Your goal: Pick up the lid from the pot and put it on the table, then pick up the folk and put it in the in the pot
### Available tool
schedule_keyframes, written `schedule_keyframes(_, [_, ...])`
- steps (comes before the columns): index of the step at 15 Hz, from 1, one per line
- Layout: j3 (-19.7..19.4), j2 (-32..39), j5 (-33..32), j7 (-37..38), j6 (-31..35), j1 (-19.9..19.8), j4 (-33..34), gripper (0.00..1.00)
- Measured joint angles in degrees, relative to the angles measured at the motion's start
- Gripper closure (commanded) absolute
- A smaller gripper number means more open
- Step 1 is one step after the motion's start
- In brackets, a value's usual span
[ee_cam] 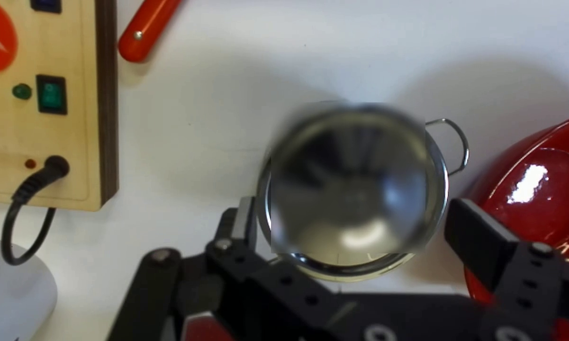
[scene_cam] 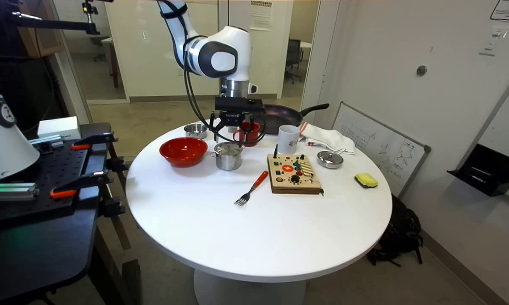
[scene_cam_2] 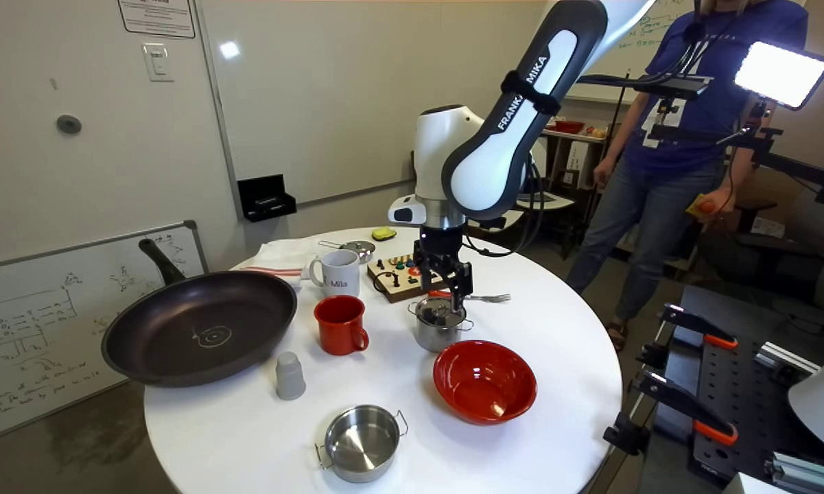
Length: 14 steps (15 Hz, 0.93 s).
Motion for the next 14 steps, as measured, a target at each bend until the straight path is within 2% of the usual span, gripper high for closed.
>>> schedule_keyframes(7, [0.0,0.21,0.0,0.05,-0.04,0.05,0.44,0.0])
schedule_keyframes(8, [0.0,0.27,0.0,0.05,-0.06,0.05,0.44,0.14])
schedule_keyframes(9, [0.0,0.37,0.0,0.05,-0.07,0.05,0.44,0.22])
schedule_keyframes(10, [0.0,0.49,0.0,0.05,-0.07,0.06,0.44,0.18])
schedule_keyframes(11, [0.0,0.62,0.0,0.05,-0.08,0.07,0.44,0.2])
schedule_keyframes(12, [0.0,0.77,0.0,0.05,-0.08,0.08,0.46,0.29])
schedule_keyframes(13, [0.0,0.95,0.0,0.05,-0.08,0.08,0.49,0.43])
schedule_keyframes(14, [0.0,1.13,0.0,0.05,-0.08,0.08,0.53,0.5])
